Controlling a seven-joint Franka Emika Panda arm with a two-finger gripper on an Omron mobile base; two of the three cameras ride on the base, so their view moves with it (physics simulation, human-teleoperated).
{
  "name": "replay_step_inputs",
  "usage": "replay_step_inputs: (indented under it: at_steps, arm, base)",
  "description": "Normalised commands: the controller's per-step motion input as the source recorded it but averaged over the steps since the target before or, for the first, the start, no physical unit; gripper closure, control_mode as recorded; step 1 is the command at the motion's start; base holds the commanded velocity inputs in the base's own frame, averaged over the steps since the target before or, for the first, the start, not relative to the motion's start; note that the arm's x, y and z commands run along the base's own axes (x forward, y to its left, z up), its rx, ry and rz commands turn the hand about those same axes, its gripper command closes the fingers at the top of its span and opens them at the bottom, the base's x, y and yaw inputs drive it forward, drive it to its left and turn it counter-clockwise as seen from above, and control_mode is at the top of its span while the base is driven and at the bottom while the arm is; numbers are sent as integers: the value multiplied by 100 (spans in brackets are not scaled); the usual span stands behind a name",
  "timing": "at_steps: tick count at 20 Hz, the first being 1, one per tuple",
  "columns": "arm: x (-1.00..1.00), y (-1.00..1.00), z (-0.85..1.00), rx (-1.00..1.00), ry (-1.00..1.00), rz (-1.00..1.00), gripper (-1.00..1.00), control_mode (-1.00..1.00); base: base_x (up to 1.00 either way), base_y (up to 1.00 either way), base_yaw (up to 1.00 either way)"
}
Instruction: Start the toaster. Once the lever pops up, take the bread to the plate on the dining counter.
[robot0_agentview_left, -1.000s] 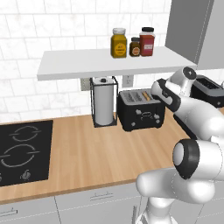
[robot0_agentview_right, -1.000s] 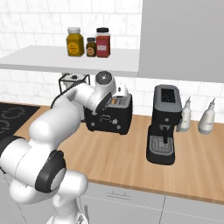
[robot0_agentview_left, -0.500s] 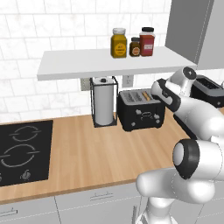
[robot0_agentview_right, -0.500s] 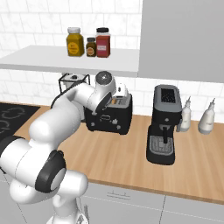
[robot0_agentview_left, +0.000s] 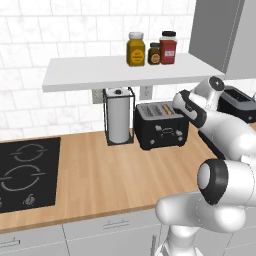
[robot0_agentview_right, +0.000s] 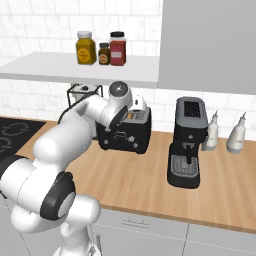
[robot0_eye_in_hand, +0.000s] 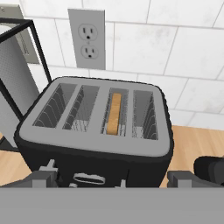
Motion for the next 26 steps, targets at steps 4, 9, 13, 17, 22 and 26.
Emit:
replay_step_inputs:
  at_steps: [4,9,13,17,22,26]
  arm:
    - [0,0,0,0,0,0,-100,-100]
    - [0,0,0,0,0,0,-100,-100]
    - [0,0,0,0,0,0,-100,-100]
    - [0,0,0,0,0,0,-100,-100]
    - [0,0,0,0,0,0,-100,-100]
    - [0,0,0,0,0,0,-100,-100]
  base:
    - [0,0,0]
    - [0,0,0]
    - [0,0,0]
    - [0,0,0]
    - [0,0,0]
    - [0,0,0]
